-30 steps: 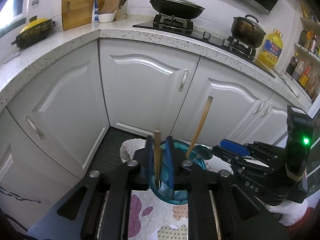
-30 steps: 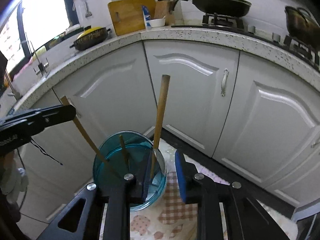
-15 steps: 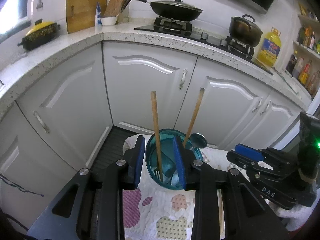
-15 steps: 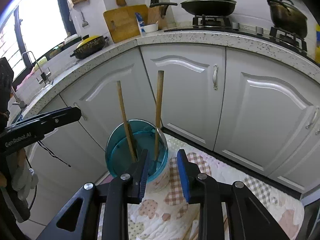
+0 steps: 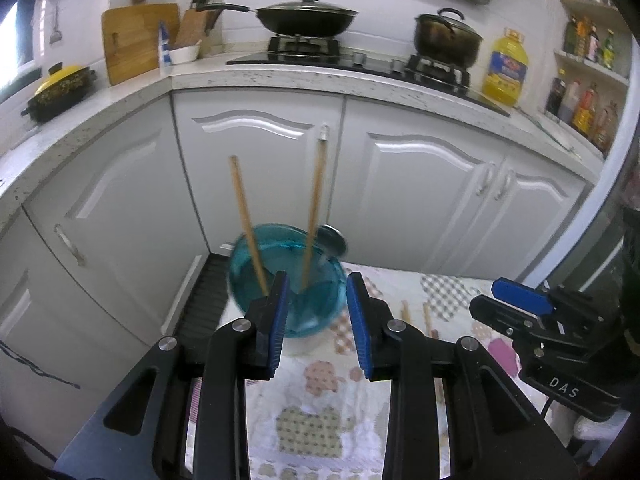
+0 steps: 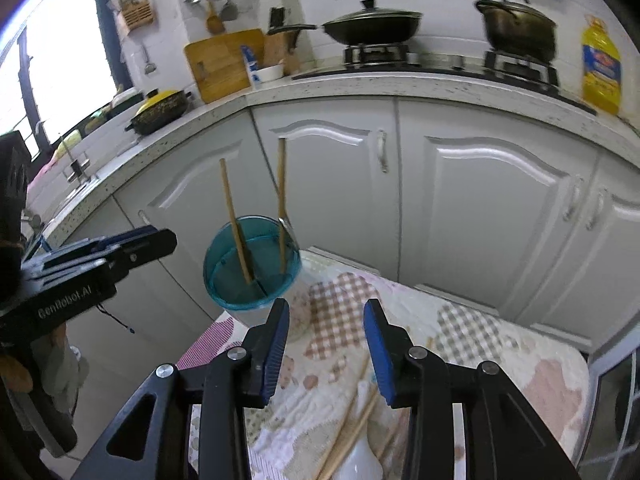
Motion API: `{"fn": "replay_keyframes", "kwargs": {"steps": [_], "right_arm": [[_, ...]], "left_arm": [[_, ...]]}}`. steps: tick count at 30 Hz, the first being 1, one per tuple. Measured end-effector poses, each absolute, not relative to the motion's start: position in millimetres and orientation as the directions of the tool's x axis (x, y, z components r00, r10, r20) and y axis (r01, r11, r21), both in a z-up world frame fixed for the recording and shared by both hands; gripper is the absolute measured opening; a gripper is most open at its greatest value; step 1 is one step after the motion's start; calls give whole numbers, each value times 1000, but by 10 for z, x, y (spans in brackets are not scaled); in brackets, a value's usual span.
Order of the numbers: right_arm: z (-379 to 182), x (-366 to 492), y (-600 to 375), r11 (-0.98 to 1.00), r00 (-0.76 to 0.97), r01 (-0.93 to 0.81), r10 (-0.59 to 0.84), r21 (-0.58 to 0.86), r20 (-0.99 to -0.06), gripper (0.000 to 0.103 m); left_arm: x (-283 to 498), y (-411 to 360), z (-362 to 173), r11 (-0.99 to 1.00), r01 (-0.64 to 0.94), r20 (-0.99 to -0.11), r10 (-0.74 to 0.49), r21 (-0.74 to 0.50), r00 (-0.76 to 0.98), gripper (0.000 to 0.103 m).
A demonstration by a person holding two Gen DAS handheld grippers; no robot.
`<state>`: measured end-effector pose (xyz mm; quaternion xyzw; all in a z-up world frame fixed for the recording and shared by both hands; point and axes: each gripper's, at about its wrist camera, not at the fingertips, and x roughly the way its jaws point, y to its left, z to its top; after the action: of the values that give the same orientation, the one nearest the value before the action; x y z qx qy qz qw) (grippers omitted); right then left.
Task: Organize utensils
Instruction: 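Withdraw both open tools from the cup back over the utensils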
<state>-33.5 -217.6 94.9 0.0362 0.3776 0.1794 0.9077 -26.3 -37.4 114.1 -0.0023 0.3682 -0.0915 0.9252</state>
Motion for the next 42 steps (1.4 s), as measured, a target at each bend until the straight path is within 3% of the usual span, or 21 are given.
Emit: {"fn": "replay_keyframes", "kwargs": {"steps": [24, 34, 42], "right_arm": [[747, -907, -2842, 976, 666, -117, 216, 186, -714, 42], [517, -875, -2943, 977, 619, -93, 207, 191, -758, 43], [14, -661, -2980, 965, 507, -78, 255, 251, -823, 43]], "left_arm": [[-598, -1167, 793, 945, 318, -735, -265, -72, 624, 28], [-529, -1105, 531, 936, 334, -786, -286, -107, 548, 28], [-433, -826, 81, 948, 289, -855, -255, -130, 452, 28]]}}
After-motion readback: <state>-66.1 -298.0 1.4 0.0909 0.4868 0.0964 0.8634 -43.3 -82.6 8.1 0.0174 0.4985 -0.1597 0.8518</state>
